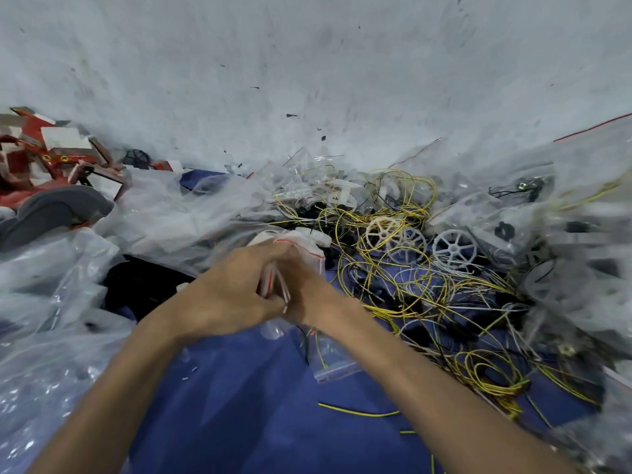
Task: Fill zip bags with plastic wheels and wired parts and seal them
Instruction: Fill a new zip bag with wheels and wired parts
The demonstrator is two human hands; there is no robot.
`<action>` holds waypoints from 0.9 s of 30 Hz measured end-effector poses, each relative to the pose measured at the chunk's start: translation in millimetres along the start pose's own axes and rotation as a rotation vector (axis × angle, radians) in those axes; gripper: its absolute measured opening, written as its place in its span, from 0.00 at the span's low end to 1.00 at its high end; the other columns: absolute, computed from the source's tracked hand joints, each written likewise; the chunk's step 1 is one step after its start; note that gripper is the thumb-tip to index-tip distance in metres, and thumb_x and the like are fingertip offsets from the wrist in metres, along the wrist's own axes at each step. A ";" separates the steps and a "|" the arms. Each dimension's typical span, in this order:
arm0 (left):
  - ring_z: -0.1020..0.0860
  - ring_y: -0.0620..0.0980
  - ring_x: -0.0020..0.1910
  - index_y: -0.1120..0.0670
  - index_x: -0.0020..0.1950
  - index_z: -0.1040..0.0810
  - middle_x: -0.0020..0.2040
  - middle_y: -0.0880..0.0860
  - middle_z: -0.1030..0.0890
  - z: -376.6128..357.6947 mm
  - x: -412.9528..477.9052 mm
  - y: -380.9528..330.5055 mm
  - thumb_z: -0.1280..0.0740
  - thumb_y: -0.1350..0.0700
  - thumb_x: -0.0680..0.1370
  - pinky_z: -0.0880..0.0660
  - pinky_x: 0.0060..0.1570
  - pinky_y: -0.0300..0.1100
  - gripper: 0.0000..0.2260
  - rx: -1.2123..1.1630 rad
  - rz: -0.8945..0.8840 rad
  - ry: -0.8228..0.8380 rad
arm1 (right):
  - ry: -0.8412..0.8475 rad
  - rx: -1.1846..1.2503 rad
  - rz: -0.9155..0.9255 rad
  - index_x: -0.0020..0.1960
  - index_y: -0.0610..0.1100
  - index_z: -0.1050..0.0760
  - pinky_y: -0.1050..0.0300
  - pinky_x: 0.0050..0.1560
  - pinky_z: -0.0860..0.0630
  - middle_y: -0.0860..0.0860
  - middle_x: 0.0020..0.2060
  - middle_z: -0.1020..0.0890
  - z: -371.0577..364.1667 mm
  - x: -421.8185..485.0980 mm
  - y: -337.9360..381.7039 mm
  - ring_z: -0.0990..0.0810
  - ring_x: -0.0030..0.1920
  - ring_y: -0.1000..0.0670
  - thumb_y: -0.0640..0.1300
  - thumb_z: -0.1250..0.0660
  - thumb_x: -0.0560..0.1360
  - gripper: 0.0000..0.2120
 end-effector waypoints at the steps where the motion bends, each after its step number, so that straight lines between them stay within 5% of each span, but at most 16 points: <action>1: 0.25 0.35 0.39 0.47 0.50 0.25 0.40 0.43 0.22 -7.0 0.9 -3.9 0.36 0.57 0.61 0.32 0.39 0.28 0.18 0.008 -0.006 0.032 | 0.044 -0.101 -0.021 0.64 0.30 0.32 0.53 0.63 0.42 0.34 0.64 0.29 -5.8 3.0 -4.5 0.33 0.66 0.39 0.33 0.38 0.75 0.18; 3: 0.27 0.34 0.38 0.48 0.47 0.27 0.37 0.44 0.25 -14.3 2.3 -4.5 0.33 0.57 0.63 0.34 0.38 0.25 0.14 0.060 0.007 0.054 | 0.172 -0.302 -0.042 0.68 0.35 0.35 0.56 0.64 0.46 0.39 0.67 0.32 -20.0 10.8 -9.7 0.37 0.69 0.43 0.38 0.44 0.78 0.18; 5: 0.27 0.34 0.45 0.53 0.59 0.25 0.48 0.46 0.21 -8.8 7.3 2.8 0.29 0.60 0.67 0.37 0.45 0.20 0.21 0.098 0.041 -0.014 | 0.296 -0.408 -0.034 0.70 0.37 0.37 0.59 0.64 0.48 0.42 0.69 0.33 -25.2 15.4 -13.2 0.38 0.71 0.45 0.39 0.45 0.79 0.19; 8: 0.24 0.48 0.55 0.55 0.72 0.32 0.61 0.56 0.22 13.3 6.0 23.2 0.29 0.63 0.68 0.38 0.44 0.22 0.32 0.086 0.177 -0.178 | 0.324 -0.482 0.020 0.64 0.38 0.29 0.61 0.50 0.32 0.41 0.59 0.23 -8.8 11.4 -10.6 0.25 0.61 0.43 0.35 0.42 0.77 0.16; 10: 0.20 0.47 0.45 0.55 0.71 0.31 0.49 0.57 0.17 19.9 3.2 27.6 0.31 0.64 0.68 0.33 0.37 0.27 0.31 0.074 0.218 -0.218 | 0.143 -0.486 0.073 0.58 0.39 0.24 0.55 0.42 0.29 0.41 0.52 0.20 20.5 2.5 -1.1 0.21 0.53 0.41 0.35 0.41 0.74 0.14; 12: 0.23 0.37 0.33 0.54 0.70 0.29 0.39 0.52 0.17 19.2 1.6 27.8 0.31 0.65 0.68 0.33 0.31 0.25 0.30 0.035 0.228 -0.214 | -0.226 -0.398 0.095 0.56 0.44 0.24 0.53 0.42 0.28 0.45 0.50 0.20 60.6 -11.7 5.9 0.21 0.51 0.41 0.40 0.38 0.72 0.13; 14: 0.25 0.34 0.28 0.54 0.69 0.28 0.33 0.47 0.20 20.5 0.4 31.6 0.32 0.66 0.69 0.35 0.28 0.26 0.28 -0.018 0.251 -0.229 | -0.336 -0.163 0.075 0.64 0.45 0.33 0.50 0.54 0.28 0.47 0.60 0.26 68.7 -25.2 -6.4 0.27 0.60 0.45 0.53 0.32 0.70 0.26; 17: 0.20 0.38 0.39 0.55 0.68 0.28 0.38 0.54 0.18 22.2 0.3 35.3 0.32 0.65 0.70 0.30 0.36 0.32 0.26 -0.022 0.296 -0.247 | -0.017 -0.023 0.003 0.75 0.51 0.63 0.47 0.71 0.43 0.54 0.72 0.53 23.0 -27.3 -31.0 0.52 0.73 0.50 0.64 0.29 0.65 0.55; 19: 0.23 0.35 0.34 0.55 0.67 0.27 0.34 0.49 0.20 22.3 -1.6 32.6 0.32 0.65 0.70 0.34 0.32 0.28 0.25 -0.033 0.302 -0.277 | -0.036 0.018 0.015 0.74 0.53 0.68 0.49 0.69 0.40 0.58 0.71 0.56 19.5 -30.9 -38.6 0.49 0.73 0.48 0.61 0.27 0.65 0.56; 21: 0.24 0.35 0.31 0.54 0.68 0.27 0.32 0.47 0.21 24.1 -4.7 35.2 0.32 0.65 0.71 0.36 0.31 0.30 0.25 -0.060 0.336 -0.313 | -0.092 0.055 0.015 0.73 0.58 0.65 0.52 0.60 0.32 0.59 0.69 0.51 25.2 -35.2 -42.9 0.30 0.64 0.46 0.58 0.28 0.67 0.52; 24: 0.28 0.38 0.25 0.53 0.67 0.26 0.23 0.45 0.26 28.9 -6.9 47.5 0.33 0.65 0.71 0.37 0.28 0.30 0.24 -0.161 0.392 -0.363 | 0.122 0.103 -0.096 0.73 0.58 0.58 0.53 0.56 0.28 0.49 0.66 0.33 4.9 -40.5 -57.4 0.22 0.52 0.49 0.54 0.32 0.72 0.42; 27: 0.36 0.42 0.20 0.53 0.65 0.25 0.20 0.46 0.34 28.7 -7.2 48.4 0.33 0.65 0.71 0.38 0.23 0.31 0.23 -0.158 0.380 -0.359 | 0.135 0.123 -0.089 0.63 0.43 0.33 0.59 0.38 0.24 0.42 0.41 0.17 2.3 -43.8 -54.8 0.19 0.35 0.50 0.42 0.40 0.79 0.14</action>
Point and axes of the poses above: each hand's wrist, its own x-axis towards the middle knuckle, its own z-axis out of the back of the hand, y = z × x, the point moved 10 cm from there along x, towards the middle knuckle
